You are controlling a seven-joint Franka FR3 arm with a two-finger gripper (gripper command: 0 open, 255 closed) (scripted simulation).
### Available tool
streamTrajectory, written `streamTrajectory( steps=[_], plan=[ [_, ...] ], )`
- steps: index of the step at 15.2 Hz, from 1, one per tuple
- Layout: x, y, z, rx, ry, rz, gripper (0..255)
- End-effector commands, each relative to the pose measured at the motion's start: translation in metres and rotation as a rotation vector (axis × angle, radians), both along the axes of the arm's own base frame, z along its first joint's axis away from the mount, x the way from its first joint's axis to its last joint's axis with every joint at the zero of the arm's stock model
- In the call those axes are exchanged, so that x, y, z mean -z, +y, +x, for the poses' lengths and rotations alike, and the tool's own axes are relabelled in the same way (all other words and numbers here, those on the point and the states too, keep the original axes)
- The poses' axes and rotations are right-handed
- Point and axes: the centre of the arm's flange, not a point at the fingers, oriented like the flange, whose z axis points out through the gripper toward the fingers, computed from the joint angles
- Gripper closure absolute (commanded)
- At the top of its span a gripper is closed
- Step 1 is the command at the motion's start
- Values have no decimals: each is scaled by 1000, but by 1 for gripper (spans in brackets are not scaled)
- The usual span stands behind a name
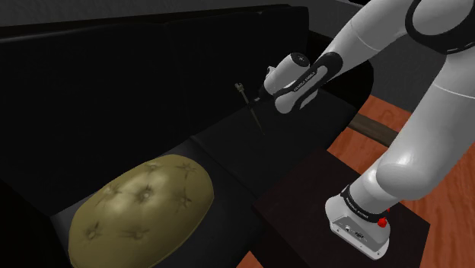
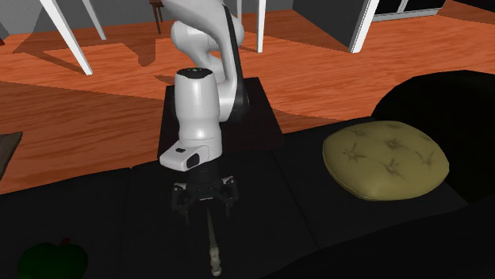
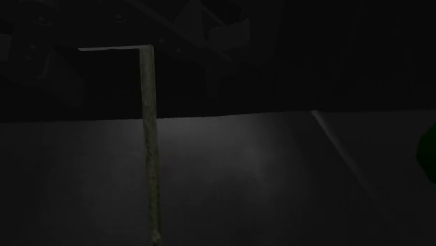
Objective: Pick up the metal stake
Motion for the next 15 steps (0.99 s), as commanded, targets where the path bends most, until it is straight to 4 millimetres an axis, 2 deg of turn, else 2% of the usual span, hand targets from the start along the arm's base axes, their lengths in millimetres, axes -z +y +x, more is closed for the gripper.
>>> streamTrajectory(
  steps=[1,7,9,10,15],
  plan=[
    [11,1,3,-4,-9,-4,0],
    [46,1,3,-4,-9,-4,0],
    [46,1,3,-4,-9,-4,0],
    [45,0,3,-4,-9,-4,255],
    [45,0,4,-4,-9,-4,255]
  ],
)
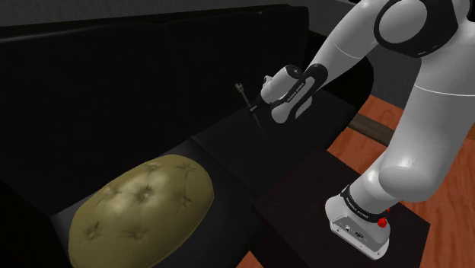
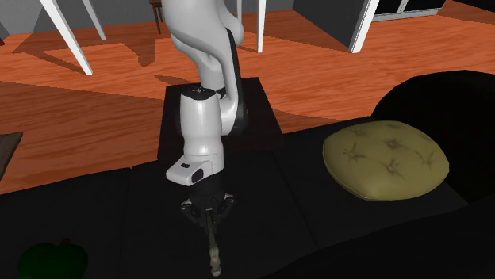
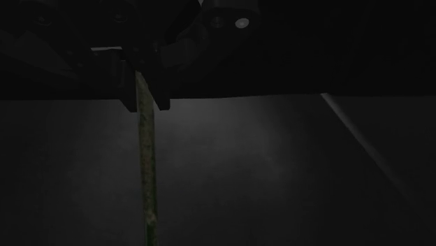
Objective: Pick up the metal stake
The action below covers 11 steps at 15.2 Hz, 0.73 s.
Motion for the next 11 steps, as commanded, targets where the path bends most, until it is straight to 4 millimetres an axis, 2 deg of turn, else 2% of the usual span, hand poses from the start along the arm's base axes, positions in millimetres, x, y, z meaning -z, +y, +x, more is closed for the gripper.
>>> streamTrajectory(
  steps=[1,4,11],
  plan=[
    [0,0,0,0,-1,0,255],
    [1,0,0,0,-1,0,255],
    [-36,0,0,0,-1,0,255]
  ],
)
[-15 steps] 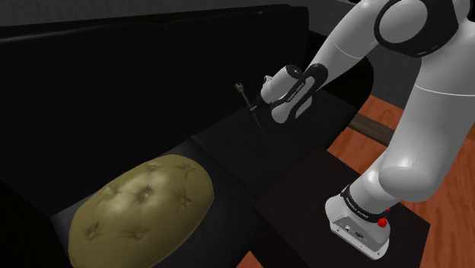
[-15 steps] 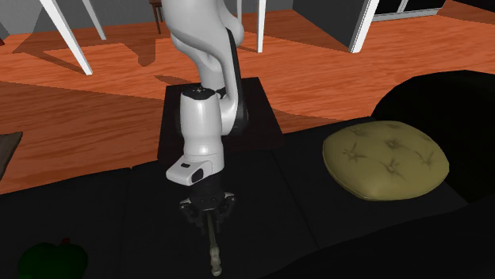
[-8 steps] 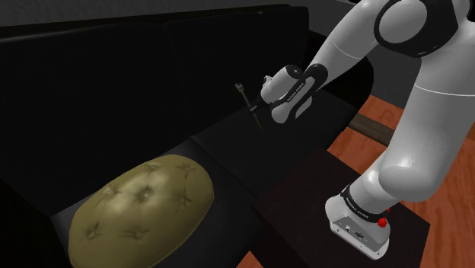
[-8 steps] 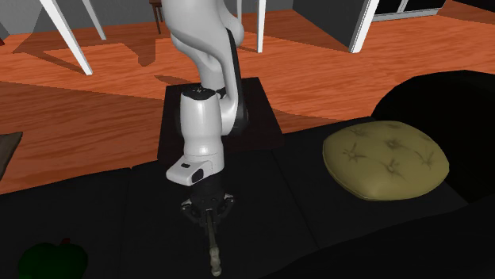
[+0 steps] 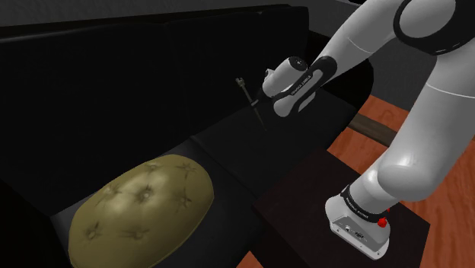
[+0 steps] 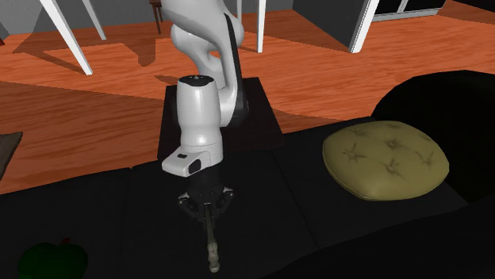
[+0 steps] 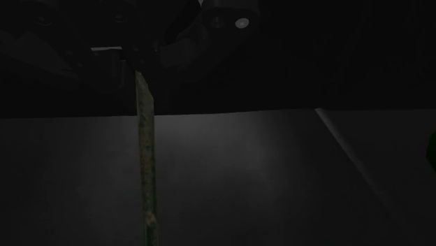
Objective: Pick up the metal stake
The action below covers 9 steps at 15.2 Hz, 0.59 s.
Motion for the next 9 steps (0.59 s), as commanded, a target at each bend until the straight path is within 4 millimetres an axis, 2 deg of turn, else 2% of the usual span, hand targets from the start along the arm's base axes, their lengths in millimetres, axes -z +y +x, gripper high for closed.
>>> streamTrajectory(
  steps=[1,9],
  plan=[
    [-11,0,0,0,0,0,255],
    [-48,0,0,0,0,0,255]
  ],
)
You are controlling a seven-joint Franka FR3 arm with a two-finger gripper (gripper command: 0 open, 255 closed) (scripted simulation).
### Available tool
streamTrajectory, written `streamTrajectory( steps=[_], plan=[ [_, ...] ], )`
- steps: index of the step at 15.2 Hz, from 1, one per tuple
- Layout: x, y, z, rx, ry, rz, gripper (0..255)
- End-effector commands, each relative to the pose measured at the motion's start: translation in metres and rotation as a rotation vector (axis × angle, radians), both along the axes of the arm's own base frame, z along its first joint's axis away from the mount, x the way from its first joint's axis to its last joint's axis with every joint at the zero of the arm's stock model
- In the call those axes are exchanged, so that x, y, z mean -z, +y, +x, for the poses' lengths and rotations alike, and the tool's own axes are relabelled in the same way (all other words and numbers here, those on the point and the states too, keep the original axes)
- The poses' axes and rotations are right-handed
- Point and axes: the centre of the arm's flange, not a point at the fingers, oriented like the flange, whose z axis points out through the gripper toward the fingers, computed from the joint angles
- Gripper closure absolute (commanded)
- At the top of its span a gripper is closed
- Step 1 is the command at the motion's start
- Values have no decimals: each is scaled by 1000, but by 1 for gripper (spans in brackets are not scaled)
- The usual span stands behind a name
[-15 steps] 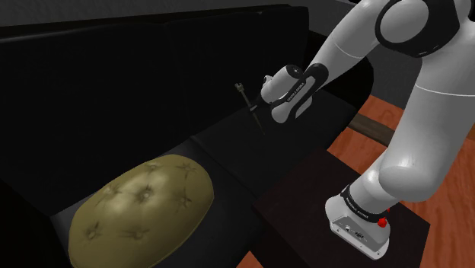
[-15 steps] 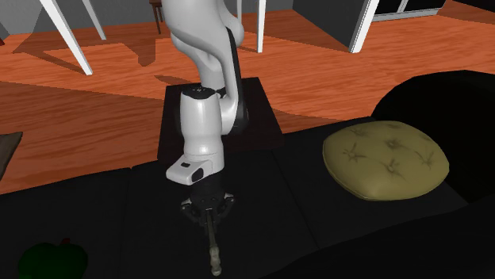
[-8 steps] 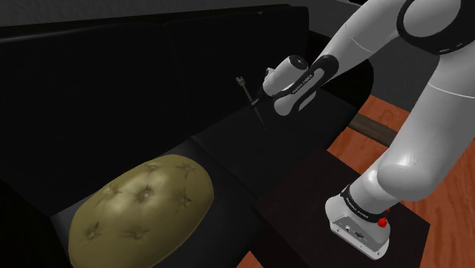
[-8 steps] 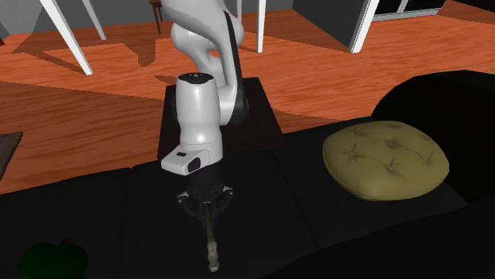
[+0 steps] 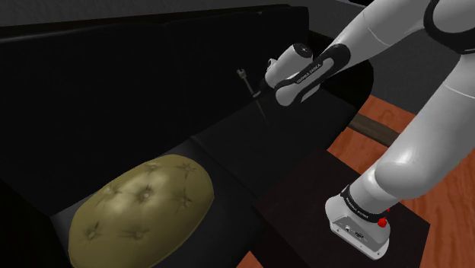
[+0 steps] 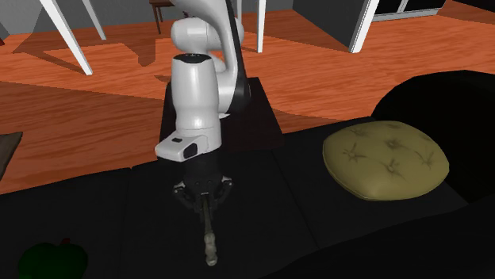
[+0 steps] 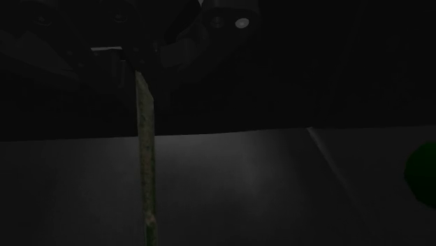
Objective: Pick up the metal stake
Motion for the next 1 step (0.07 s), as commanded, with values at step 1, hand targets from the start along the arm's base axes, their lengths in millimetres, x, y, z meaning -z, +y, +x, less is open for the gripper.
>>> streamTrajectory(
  steps=[1],
  plan=[
    [-3,0,0,0,0,0,255]
  ],
)
